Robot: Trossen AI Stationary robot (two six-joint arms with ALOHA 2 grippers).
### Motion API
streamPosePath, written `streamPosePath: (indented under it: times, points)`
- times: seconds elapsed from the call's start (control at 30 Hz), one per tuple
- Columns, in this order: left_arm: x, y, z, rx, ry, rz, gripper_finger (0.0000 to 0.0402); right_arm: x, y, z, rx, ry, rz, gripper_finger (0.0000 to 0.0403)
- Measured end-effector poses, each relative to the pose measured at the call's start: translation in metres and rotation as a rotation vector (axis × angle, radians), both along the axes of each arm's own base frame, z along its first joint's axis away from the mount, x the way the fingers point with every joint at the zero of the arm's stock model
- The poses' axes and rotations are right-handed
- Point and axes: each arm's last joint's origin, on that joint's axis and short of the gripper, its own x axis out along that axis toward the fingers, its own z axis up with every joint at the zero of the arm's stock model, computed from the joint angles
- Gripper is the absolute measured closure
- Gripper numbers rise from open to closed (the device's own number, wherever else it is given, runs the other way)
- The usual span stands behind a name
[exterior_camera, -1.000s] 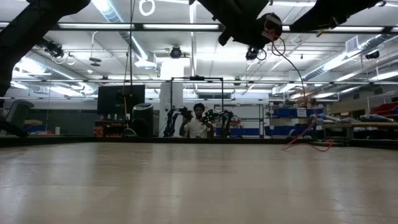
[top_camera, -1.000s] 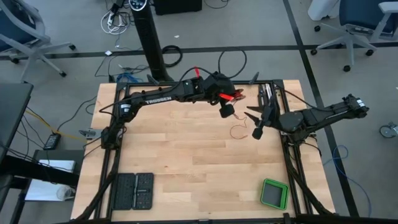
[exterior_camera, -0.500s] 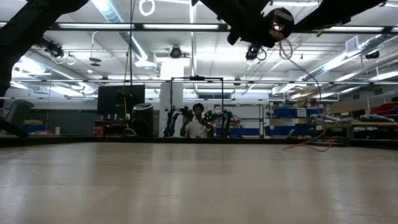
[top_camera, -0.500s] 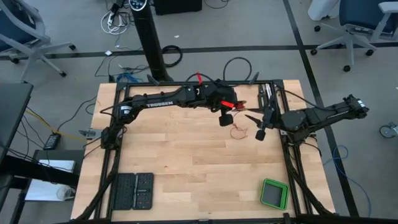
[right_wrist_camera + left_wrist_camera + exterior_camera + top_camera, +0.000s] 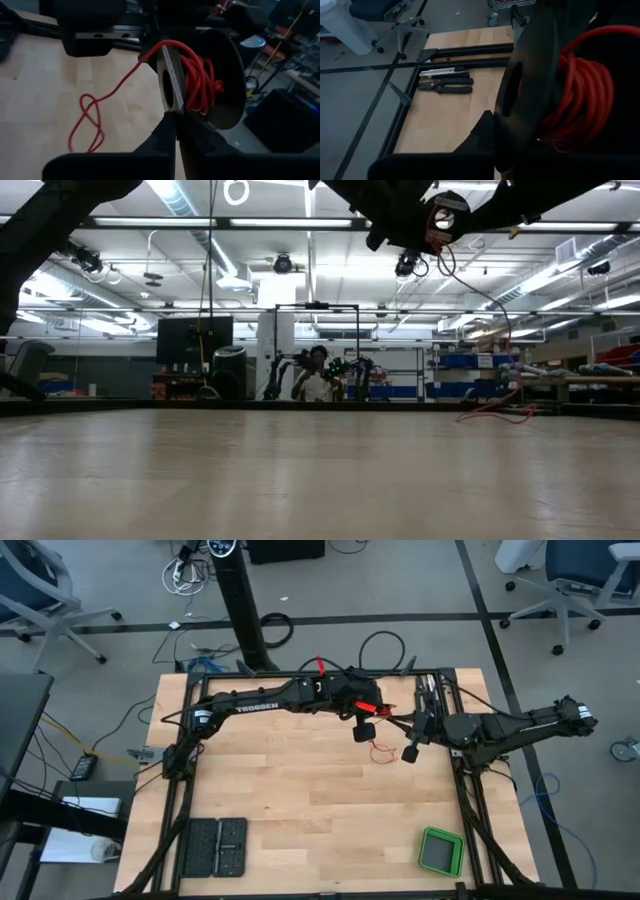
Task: Coil cords
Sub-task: Coil the red wire cable onto the black spool
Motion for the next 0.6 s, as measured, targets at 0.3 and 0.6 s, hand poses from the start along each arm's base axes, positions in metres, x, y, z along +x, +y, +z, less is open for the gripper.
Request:
streamPosePath:
  times: [0.3, 0.6]
  points:
    - [-0.001, 0.001, -0.001, 0.049, 0.032, -0.022, 0.0326, -0.012, -0.002, 0.005, 0.033, -0.043, 0.008, 0.0401]
    - [-0.029, 0.004, 0.012, 0.099, 0.195, -0.038, 0.0270, -0.027, -0.005, -0.008, 0.140, 0.074, 0.030, 0.0402]
